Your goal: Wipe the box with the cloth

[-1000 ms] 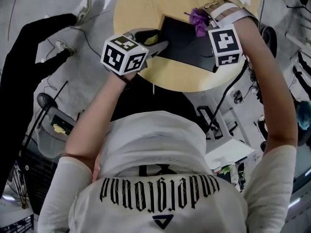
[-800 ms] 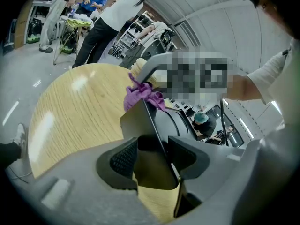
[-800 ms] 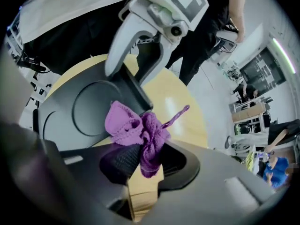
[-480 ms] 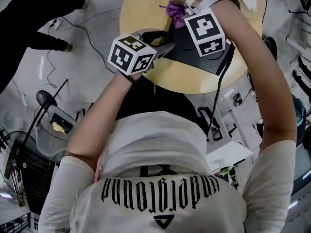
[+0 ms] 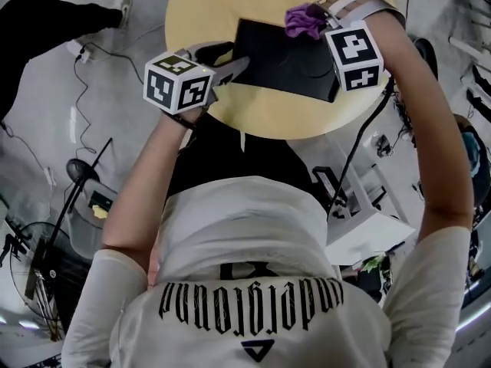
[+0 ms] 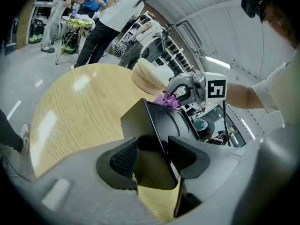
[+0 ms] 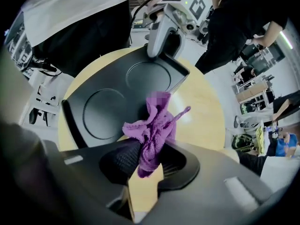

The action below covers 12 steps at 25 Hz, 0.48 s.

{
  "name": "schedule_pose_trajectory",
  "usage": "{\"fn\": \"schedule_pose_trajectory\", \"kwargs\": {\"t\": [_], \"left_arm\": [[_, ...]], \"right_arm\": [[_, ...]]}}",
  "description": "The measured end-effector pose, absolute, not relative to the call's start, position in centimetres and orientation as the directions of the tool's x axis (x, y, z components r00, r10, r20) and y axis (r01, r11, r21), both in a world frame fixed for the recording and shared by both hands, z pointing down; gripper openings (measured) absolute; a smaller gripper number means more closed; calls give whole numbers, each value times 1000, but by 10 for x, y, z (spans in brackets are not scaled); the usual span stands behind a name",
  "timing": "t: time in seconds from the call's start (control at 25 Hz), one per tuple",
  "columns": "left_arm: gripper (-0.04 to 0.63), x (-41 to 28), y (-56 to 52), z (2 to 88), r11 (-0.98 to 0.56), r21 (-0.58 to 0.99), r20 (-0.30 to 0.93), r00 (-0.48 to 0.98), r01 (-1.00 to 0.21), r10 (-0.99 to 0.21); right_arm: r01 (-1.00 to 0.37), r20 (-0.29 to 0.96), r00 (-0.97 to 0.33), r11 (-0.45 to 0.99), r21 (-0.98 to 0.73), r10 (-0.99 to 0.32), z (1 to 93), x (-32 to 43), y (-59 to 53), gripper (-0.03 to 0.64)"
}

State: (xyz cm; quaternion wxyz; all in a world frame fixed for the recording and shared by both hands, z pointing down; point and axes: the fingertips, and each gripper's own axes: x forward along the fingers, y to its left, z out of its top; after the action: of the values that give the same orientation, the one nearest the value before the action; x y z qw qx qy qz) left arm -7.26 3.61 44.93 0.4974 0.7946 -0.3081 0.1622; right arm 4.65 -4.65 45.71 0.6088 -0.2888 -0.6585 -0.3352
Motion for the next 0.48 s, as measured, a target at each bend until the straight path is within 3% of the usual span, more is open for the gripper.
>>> {"fn": "schedule_pose_trajectory", "kwargs": {"t": [0.28,0.48], "left_arm": [[219,-71,37,452,-316,671,584,741,-671,-333],[218,-76,33,448,-318,653,598,725,-688,-340]], "right_arm": [[734,999,6,679,17,-32,458,128,-47,103],[621,1000,-9,783,28,-28,453,159,-48,103]]}}
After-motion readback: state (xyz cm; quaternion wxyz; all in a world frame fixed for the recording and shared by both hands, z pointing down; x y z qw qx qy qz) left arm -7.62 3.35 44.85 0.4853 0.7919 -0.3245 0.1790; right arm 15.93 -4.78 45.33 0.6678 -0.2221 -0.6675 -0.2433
